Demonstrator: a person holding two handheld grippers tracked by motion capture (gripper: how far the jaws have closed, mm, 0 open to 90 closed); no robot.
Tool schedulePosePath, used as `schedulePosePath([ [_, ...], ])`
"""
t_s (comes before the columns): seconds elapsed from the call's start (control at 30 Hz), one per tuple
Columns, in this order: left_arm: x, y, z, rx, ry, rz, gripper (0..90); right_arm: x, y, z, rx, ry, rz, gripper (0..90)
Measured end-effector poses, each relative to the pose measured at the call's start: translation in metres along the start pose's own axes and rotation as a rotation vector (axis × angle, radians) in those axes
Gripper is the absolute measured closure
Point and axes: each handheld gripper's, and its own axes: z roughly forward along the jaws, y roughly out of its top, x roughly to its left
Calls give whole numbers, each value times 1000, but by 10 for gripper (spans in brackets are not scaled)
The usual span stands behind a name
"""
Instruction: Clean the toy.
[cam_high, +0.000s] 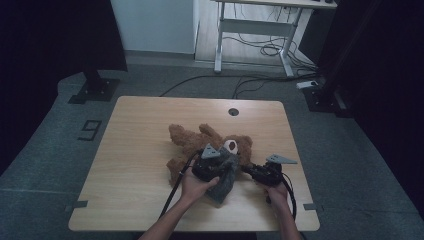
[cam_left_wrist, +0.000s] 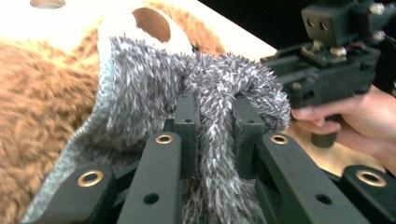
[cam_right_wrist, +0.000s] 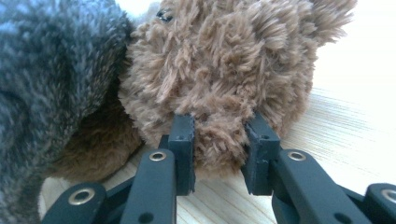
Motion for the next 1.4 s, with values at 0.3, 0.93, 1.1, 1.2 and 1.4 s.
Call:
schedulePosePath([
  [0.3, -6, -7, 30, 63, -12, 3, 773, 0, -1, 0, 10, -1, 1, 688],
  [0.93, -8, -39, 36, 154, -29, 2, 776, -2, -2, -1, 15, 10, -4, 690],
  [1.1, 4, -34, 5, 61, -37, -21, 776, -2, -2, -1, 14, 14, -10, 689],
  [1.2, 9, -21, -13, -8, -36, -26, 777, -3, -3, -1, 12, 17, -9, 689],
  [1.4, 14, 13, -30, -83, 20, 21, 777, -2, -2, -1, 14, 12, -7, 688],
])
